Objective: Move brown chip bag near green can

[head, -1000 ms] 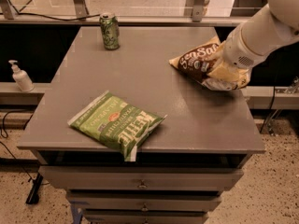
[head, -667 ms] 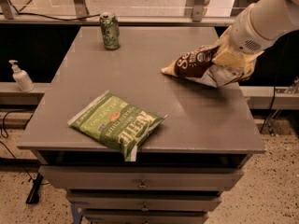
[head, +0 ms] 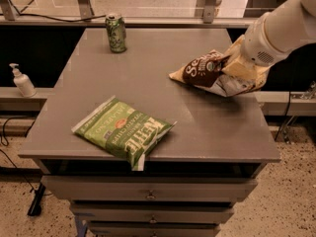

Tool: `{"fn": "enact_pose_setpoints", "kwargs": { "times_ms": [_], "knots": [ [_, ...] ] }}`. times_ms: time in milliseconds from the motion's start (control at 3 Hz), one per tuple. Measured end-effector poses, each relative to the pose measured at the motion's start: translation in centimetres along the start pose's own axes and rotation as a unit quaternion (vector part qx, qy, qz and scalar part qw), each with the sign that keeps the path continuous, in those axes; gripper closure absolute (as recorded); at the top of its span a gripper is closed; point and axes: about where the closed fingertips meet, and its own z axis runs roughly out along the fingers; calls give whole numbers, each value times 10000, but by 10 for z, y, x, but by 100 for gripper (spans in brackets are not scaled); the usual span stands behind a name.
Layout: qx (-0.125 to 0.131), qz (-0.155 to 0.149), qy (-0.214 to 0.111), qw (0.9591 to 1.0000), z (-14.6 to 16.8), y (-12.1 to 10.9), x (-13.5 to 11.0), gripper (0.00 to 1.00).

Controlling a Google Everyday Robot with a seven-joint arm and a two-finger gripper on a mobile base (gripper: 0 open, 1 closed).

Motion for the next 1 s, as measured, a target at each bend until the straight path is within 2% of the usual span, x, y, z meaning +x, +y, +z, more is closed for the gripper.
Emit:
{"fn": "enact_pose_setpoints", "kwargs": {
  "times_ms": [333,667,1000],
  "knots": [
    [95,-97,-483,9987,30,-5,-27,100],
    [333,-269,-938,9947,59,-37,-62,100],
    [472,-468,-1245,9900,87,-68,-95,100]
  ]
}}
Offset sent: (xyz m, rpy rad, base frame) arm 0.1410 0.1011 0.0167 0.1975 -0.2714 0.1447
